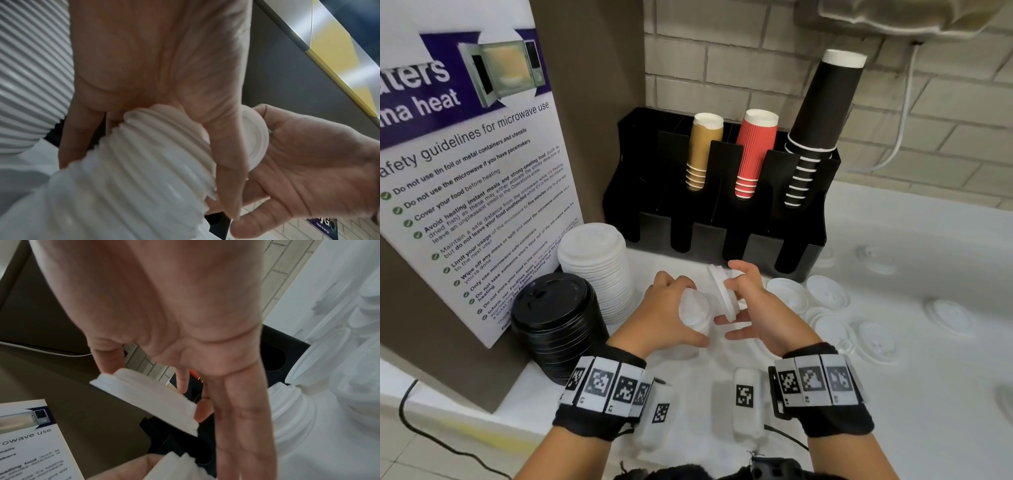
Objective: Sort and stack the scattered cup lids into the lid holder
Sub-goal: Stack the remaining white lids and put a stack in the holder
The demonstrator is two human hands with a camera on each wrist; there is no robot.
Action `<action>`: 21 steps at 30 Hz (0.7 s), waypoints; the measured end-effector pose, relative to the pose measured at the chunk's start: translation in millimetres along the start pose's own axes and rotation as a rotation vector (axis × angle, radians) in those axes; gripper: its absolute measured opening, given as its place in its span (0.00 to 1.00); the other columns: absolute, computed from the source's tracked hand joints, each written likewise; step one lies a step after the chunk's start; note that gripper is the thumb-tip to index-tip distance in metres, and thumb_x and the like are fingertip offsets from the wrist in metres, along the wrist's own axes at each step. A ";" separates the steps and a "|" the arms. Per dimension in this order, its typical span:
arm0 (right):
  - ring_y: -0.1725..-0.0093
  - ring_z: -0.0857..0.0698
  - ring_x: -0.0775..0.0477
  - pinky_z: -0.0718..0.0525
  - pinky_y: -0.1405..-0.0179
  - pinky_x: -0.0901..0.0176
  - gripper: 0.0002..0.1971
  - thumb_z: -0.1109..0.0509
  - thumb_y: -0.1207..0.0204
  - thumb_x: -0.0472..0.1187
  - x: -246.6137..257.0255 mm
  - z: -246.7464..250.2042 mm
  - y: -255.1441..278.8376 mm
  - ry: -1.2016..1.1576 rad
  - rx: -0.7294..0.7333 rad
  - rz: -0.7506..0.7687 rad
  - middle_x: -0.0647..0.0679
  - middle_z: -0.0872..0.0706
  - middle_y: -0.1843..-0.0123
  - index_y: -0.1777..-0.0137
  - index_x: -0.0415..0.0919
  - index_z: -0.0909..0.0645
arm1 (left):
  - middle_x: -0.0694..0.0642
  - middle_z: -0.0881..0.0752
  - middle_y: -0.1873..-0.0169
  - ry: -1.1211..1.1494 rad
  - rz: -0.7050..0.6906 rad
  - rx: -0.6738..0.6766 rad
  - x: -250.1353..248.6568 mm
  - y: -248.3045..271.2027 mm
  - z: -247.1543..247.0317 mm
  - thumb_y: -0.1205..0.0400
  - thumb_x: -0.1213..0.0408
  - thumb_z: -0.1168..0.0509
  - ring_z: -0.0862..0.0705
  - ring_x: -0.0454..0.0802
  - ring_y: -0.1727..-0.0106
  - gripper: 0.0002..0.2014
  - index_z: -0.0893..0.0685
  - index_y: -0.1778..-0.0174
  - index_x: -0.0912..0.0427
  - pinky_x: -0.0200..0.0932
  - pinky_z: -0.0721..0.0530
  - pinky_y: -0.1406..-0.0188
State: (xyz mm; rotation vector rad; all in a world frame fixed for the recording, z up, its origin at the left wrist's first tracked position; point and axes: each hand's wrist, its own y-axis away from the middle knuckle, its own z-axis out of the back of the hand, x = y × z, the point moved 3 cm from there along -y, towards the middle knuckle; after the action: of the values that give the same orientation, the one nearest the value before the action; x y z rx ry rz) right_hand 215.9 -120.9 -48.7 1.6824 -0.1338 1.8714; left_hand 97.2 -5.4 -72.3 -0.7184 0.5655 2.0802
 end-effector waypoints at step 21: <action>0.41 0.17 0.46 0.13 0.44 0.48 0.11 0.34 0.22 0.50 -0.5 -5.8 18.1 0.015 -0.055 0.073 0.47 0.20 0.42 0.41 0.64 0.24 | 0.48 0.24 0.42 0.209 0.017 -0.025 9.1 5.1 -9.8 0.37 0.56 0.18 0.22 0.46 0.44 0.40 0.36 0.36 0.43 0.36 0.24 0.58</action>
State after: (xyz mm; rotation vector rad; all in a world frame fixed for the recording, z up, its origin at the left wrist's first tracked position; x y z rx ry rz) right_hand 201.9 -133.0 -44.5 1.6459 -0.2415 1.9162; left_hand 91.4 -9.1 -84.9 -0.9563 0.6633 2.0441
